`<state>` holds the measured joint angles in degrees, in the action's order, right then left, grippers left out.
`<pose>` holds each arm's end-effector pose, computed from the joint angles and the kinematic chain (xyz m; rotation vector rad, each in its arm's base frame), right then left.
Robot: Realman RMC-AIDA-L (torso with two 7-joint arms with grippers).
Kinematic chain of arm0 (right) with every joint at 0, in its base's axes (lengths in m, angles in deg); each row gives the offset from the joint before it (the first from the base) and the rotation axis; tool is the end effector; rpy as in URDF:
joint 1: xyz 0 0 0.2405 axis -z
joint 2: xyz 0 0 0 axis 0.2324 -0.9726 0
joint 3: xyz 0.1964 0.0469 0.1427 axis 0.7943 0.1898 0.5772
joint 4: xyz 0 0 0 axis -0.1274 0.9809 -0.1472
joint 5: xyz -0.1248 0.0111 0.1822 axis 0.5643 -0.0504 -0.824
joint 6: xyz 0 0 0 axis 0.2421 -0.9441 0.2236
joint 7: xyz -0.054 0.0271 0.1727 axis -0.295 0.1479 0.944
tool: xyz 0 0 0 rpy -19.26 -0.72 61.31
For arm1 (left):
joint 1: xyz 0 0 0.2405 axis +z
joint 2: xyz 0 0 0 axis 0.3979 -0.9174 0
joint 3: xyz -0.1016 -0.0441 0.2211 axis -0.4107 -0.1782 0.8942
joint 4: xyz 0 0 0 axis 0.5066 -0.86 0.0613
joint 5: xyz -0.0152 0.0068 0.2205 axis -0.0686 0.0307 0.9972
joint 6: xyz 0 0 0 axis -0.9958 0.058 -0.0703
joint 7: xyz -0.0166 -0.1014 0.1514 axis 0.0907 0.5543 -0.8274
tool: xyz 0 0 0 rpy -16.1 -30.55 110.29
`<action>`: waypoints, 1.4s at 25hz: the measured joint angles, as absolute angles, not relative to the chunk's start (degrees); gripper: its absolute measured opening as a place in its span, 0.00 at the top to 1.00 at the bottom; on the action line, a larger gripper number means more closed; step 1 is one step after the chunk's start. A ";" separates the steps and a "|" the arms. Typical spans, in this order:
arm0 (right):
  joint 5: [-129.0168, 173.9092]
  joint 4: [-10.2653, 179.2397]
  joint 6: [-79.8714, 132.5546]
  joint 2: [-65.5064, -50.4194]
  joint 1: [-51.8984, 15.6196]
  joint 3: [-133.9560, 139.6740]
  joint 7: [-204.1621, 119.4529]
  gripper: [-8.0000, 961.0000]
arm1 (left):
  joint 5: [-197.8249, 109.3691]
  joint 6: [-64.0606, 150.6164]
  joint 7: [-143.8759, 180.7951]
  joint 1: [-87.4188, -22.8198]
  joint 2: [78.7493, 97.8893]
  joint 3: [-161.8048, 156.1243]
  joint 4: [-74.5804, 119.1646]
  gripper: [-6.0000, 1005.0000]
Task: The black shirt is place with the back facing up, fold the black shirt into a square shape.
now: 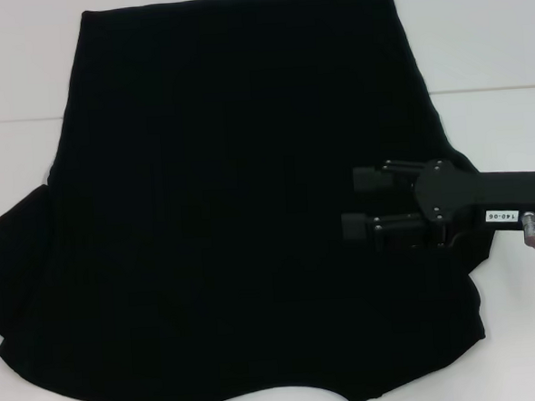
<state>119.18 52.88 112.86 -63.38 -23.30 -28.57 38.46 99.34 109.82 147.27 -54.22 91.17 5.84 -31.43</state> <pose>0.1952 0.3611 -0.0233 -2.8126 0.5984 0.9021 -0.3969 0.3555 0.0896 -1.7675 -1.6162 -0.1887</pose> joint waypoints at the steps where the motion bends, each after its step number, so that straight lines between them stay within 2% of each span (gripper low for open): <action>1: 119.15 52.95 112.77 -63.40 -23.31 -28.45 38.45 0.05 | 99.35 109.81 147.05 -54.15 91.08 5.31 -31.46 0.99; 14: 119.09 53.13 111.29 -64.18 -23.62 -28.19 38.41 0.05 | 99.31 110.42 146.30 -52.84 90.92 2.36 -33.02 0.99; 35: 119.09 53.17 111.35 -63.97 -23.43 -28.20 38.35 0.06 | 93.60 114.53 145.01 -52.93 90.59 0.97 -32.72 0.99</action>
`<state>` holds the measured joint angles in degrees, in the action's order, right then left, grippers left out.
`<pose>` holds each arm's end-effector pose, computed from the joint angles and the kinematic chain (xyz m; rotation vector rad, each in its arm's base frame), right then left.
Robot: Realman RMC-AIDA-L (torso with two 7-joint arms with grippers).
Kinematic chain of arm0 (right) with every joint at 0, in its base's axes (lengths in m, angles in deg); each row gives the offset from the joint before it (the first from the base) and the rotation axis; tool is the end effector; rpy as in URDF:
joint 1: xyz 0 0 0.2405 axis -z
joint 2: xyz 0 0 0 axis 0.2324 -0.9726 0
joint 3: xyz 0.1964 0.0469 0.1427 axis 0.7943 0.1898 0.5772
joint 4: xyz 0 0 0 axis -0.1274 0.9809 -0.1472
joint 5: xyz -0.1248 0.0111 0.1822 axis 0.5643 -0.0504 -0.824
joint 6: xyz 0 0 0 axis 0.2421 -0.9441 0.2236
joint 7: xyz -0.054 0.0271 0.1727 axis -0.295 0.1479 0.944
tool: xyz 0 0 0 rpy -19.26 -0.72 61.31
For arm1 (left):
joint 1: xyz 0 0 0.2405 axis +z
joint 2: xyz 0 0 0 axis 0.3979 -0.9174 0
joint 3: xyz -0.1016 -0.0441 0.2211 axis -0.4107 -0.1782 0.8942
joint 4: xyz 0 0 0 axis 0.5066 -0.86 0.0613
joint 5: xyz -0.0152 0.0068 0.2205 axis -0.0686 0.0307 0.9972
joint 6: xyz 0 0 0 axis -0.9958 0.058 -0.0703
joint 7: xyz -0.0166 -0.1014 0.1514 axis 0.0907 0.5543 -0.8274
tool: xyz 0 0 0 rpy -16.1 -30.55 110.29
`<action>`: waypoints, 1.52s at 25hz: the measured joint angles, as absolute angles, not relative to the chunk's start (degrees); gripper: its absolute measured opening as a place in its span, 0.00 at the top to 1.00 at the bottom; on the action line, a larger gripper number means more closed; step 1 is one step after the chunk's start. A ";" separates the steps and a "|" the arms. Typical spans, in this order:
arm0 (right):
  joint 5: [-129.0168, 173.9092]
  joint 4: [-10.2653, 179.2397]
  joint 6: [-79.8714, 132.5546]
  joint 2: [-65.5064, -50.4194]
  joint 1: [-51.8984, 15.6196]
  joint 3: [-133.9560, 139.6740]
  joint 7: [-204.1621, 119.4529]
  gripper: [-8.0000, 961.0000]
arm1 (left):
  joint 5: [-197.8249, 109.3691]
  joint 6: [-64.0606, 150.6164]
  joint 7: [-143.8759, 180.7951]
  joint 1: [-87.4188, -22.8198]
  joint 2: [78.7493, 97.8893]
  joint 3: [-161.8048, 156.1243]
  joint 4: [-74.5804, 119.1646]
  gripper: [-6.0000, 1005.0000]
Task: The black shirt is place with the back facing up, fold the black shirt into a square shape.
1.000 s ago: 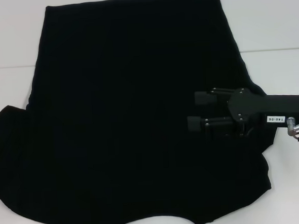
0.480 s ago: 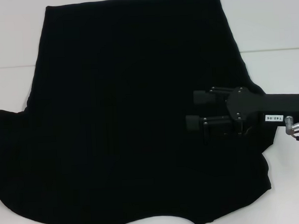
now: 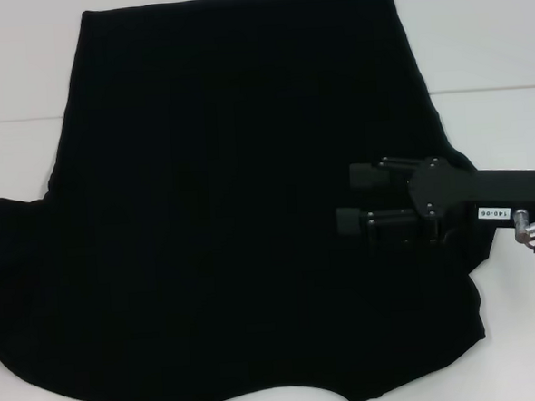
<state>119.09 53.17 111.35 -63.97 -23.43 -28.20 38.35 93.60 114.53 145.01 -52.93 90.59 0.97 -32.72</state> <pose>0.1949 0.3642 -0.0271 -2.7889 0.6131 0.9045 -0.3918 0.3472 0.1043 -1.7529 -1.6219 -0.3562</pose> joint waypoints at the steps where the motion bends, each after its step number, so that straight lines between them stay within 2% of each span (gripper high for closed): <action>1: 119.10 53.17 111.38 -63.94 -23.38 -28.19 38.33 0.06 | 92.14 115.82 144.39 -53.56 90.35 1.21 -32.11 0.99; 7: 119.10 53.17 111.67 -63.72 -23.27 -28.19 38.24 0.06 | 85.89 119.79 139.78 -58.87 90.01 5.35 -24.87 0.99; 13: 119.10 53.17 111.76 -63.65 -23.29 -28.20 38.24 0.06 | 83.22 119.60 136.61 -62.10 93.02 16.86 -20.70 0.99; 17: 119.10 53.17 111.82 -63.59 -23.27 -28.20 38.24 0.06 | 83.12 119.28 136.51 -63.01 93.47 20.29 -19.30 0.99; 25: 118.95 52.69 111.02 -62.89 -23.46 -26.73 41.21 0.07 | 80.48 120.20 135.03 -61.88 93.20 19.99 -20.14 0.82; 28: 119.48 52.37 108.04 -60.90 -23.53 -26.51 49.42 0.08 | 76.21 124.22 132.32 -60.79 92.97 19.39 -21.49 0.76; 29: 120.99 52.33 105.39 -59.05 -23.64 -26.85 56.67 0.08 | 74.19 126.70 130.02 -60.45 92.97 19.07 -21.58 0.74; 30: 122.29 52.34 104.20 -57.97 -23.70 -27.04 60.94 0.08 | 72.58 128.80 127.88 -60.17 92.96 18.69 -21.39 0.72; 31: 122.29 52.34 104.20 -57.97 -23.70 -27.04 60.94 0.08 | 70.92 130.88 125.60 -59.93 92.96 18.37 -21.04 0.70; 32: 123.66 52.35 103.14 -56.86 -23.79 -27.13 64.92 0.08 | 69.26 132.95 122.74 -59.65 93.00 18.12 -20.30 0.68; 35: 127.96 52.38 101.52 -53.94 -23.81 -27.05 74.95 0.08 | 66.62 135.31 115.21 -59.22 93.52 18.18 -18.06 0.56; 38: 130.56 52.36 101.38 -51.66 -23.41 -27.07 81.89 0.08 | 65.71 135.47 108.61 -58.94 94.22 18.16 -16.51 0.44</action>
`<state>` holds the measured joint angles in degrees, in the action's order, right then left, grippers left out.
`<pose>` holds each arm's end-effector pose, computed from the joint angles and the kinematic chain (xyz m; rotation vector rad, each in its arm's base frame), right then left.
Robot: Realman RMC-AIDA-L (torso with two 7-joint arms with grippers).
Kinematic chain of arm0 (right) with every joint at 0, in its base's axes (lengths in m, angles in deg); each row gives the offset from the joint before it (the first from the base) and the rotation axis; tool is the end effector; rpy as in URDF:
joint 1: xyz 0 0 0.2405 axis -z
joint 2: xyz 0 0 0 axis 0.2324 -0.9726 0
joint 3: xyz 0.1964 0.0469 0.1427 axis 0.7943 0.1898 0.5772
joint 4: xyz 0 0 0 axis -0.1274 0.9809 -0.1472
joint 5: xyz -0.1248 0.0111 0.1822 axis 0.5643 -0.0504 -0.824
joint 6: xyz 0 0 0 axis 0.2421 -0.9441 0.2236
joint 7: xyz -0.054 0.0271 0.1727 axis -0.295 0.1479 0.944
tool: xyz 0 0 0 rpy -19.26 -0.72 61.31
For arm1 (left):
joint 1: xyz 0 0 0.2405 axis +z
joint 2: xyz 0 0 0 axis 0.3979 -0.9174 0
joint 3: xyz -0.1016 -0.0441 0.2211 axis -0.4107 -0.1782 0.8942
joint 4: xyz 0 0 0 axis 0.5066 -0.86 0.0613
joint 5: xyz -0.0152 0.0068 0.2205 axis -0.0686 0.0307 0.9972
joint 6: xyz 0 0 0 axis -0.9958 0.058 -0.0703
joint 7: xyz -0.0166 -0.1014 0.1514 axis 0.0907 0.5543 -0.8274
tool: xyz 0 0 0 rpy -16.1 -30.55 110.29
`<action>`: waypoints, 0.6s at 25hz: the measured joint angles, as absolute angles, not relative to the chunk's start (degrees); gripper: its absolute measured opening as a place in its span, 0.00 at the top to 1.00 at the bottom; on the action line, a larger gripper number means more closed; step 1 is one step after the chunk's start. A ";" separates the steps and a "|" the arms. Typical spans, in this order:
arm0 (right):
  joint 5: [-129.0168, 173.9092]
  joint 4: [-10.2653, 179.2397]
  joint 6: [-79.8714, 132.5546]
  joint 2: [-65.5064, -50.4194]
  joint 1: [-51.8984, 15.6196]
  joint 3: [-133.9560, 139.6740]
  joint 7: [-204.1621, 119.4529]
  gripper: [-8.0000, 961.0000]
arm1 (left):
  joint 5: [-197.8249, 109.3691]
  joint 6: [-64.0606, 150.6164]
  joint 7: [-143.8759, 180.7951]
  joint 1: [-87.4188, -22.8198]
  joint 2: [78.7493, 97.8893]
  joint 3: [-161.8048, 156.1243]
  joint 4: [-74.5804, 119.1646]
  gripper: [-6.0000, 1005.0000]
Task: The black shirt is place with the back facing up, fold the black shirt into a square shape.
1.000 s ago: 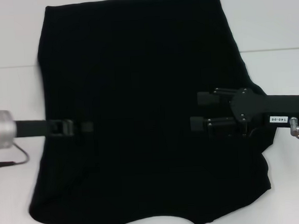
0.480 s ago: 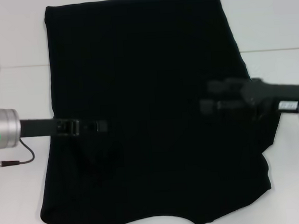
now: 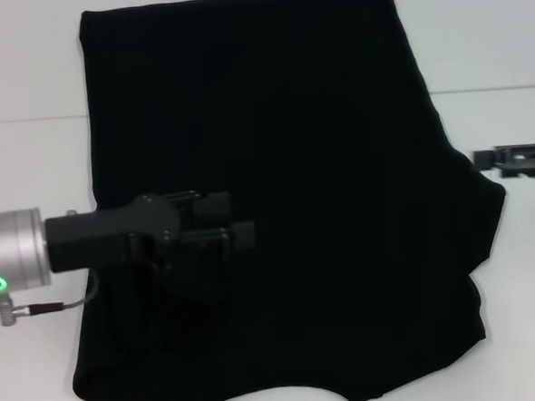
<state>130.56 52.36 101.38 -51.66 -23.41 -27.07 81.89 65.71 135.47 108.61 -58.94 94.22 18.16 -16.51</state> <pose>0.2788 0.4077 0.0562 -2.3094 1.5554 0.5415 -0.2148 0.3495 -0.0104 -2.7459 -0.8199 -0.9015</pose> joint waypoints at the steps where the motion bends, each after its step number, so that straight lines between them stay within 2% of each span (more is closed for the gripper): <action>1: 131.47 52.36 101.46 -51.20 -23.30 -27.08 83.65 0.08 | 65.36 135.39 105.98 -58.89 94.46 18.16 -15.68 0.41; 4: 135.32 52.35 101.44 -50.13 -23.17 -27.13 88.37 0.08 | 64.89 135.35 100.19 -58.96 94.69 19.14 -14.15 0.31; 6: 138.65 52.35 101.26 -50.00 -23.38 -27.16 90.85 0.08 | 64.97 135.37 96.87 -58.95 94.91 20.74 -14.01 0.24; 8: 142.04 52.35 100.85 -50.19 -23.69 -27.17 92.62 0.08 | 65.24 135.43 94.09 -58.82 95.12 22.45 -14.15 0.05; 15: 147.00 53.18 97.06 -51.29 -24.25 -27.23 95.52 0.08 | 65.87 136.17 90.46 -58.69 95.29 26.70 -14.86 0.05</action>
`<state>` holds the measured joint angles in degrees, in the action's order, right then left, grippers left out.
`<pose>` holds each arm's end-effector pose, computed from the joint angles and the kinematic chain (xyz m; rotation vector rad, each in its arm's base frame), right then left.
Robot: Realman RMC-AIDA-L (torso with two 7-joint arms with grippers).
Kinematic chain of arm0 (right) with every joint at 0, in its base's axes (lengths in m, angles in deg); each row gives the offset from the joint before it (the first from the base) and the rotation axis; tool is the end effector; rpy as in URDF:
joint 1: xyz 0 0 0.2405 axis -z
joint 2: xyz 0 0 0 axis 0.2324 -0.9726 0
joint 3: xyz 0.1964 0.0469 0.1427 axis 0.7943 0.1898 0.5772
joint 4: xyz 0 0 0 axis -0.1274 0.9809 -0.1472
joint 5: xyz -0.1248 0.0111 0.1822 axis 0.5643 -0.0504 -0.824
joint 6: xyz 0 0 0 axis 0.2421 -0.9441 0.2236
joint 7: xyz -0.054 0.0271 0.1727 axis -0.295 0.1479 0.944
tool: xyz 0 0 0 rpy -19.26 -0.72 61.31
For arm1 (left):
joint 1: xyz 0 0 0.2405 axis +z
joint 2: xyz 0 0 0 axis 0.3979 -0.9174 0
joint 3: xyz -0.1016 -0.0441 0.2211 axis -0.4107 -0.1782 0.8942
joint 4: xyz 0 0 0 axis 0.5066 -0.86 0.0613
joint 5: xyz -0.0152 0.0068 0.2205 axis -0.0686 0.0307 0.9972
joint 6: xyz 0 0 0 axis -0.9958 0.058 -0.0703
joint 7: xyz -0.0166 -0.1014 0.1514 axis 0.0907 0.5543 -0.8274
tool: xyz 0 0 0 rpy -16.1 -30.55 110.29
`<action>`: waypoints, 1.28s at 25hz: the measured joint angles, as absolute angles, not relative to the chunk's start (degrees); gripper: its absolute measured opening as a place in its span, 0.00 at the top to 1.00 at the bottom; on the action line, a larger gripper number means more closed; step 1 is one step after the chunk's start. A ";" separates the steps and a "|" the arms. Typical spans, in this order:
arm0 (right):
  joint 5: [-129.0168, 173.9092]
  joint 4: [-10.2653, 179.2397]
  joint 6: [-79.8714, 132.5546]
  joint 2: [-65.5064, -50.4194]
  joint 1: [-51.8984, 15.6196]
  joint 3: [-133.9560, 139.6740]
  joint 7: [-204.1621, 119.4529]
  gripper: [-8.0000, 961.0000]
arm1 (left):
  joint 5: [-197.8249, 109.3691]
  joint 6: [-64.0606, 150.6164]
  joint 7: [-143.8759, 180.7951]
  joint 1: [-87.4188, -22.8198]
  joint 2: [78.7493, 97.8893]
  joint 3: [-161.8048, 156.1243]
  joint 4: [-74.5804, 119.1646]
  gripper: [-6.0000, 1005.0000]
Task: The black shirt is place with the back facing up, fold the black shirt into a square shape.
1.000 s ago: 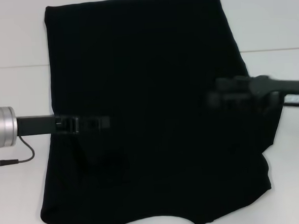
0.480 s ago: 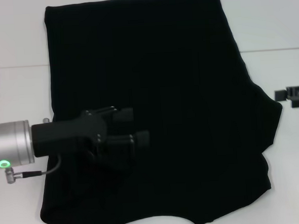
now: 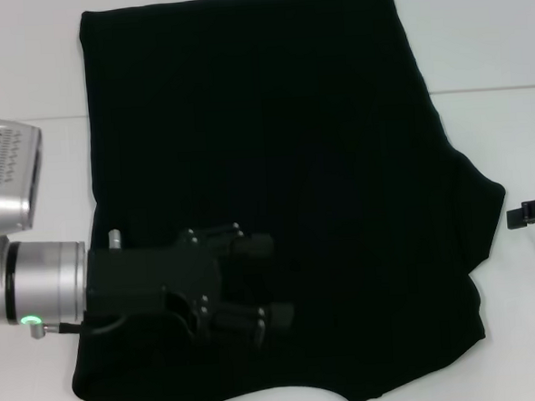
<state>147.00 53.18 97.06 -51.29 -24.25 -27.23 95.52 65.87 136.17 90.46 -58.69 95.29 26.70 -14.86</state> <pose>0.3264 0.3969 0.0495 -2.0783 1.8115 0.1975 -0.2053 0.3288 -0.0422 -2.9381 -0.3416 -0.7976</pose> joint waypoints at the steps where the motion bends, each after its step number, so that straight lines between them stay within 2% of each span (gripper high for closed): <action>1: 147.08 53.42 96.37 -51.41 -24.29 -27.23 95.70 0.08 | 65.88 136.19 90.02 -58.69 95.39 27.61 -15.05 0.05; 7: 147.14 57.05 92.03 -51.88 -25.99 -27.23 96.02 0.10 | 66.76 135.63 87.74 -58.79 95.95 31.44 -15.79 0.05; 17: 147.27 60.07 86.74 -53.56 -27.79 -27.40 96.11 0.15 | 66.90 134.99 87.64 -58.95 95.85 31.40 -15.86 0.05; 32: 147.31 61.59 81.52 -55.27 -28.85 -30.09 96.16 0.22 | 67.06 134.26 87.61 -58.88 95.75 31.26 -15.86 0.05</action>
<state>147.31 61.59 81.52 -55.27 -28.85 -30.09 96.16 67.06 134.26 87.61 -58.88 95.75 31.26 -15.86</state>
